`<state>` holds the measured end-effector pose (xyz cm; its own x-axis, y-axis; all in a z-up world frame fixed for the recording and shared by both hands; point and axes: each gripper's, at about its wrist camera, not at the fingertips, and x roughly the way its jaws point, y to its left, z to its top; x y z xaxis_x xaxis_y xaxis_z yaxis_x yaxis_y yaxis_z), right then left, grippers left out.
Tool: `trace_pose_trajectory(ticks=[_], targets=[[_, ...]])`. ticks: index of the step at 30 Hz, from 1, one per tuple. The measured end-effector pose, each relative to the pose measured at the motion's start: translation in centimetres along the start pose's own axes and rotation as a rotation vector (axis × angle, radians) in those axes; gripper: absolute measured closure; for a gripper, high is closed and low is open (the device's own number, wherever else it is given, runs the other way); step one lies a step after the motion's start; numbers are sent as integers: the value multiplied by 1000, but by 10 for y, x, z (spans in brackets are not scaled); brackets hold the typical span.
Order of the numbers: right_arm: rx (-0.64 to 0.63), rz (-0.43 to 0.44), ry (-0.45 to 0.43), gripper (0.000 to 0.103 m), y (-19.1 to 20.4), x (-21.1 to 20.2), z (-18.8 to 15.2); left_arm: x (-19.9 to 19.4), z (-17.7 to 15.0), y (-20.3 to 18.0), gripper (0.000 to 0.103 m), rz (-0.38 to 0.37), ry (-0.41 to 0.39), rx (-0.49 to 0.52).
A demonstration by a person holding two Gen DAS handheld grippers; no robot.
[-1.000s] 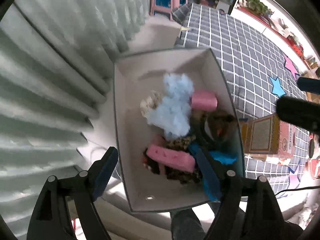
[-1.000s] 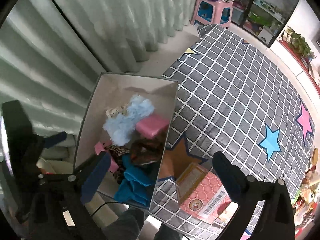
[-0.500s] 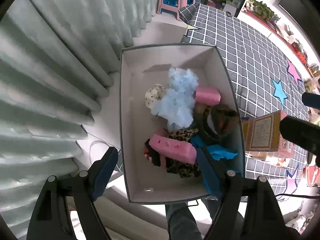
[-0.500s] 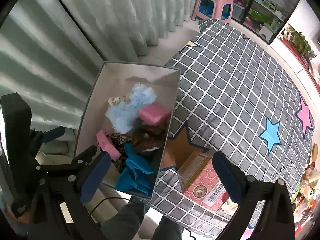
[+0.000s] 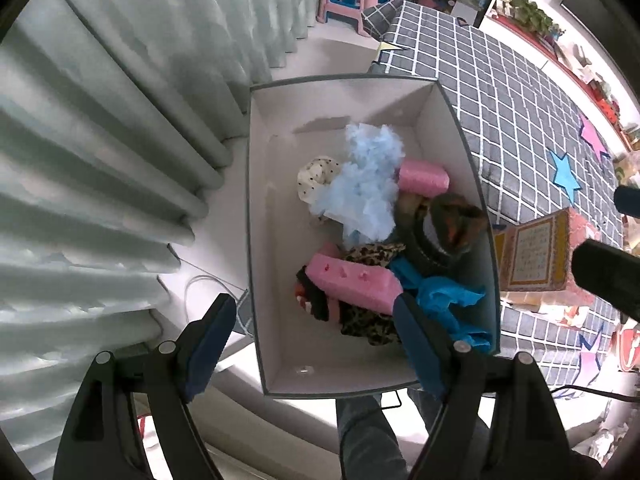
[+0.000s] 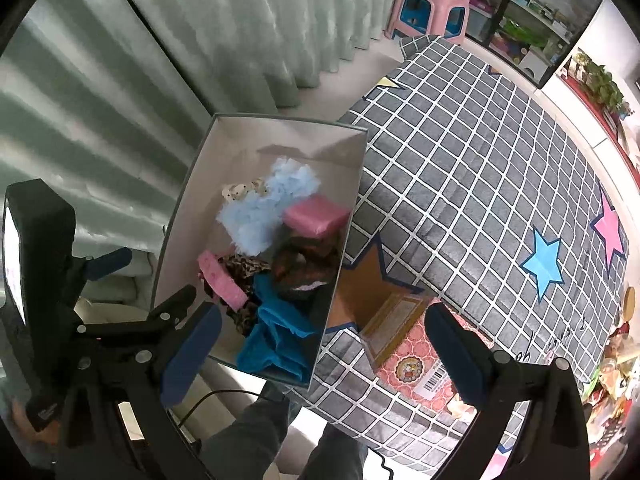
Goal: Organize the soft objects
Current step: 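Withdraw both open tools from above the box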
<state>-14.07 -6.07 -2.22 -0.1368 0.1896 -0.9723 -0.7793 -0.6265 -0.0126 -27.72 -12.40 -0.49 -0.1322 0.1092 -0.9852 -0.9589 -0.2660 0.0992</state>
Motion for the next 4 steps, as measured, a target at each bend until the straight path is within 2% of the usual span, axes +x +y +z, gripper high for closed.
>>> trace_pose_trajectory(ticks=[4], targets=[[-2,-3,-3,1,0,0,0,-9,-1,0,20,-52,-36,9]])
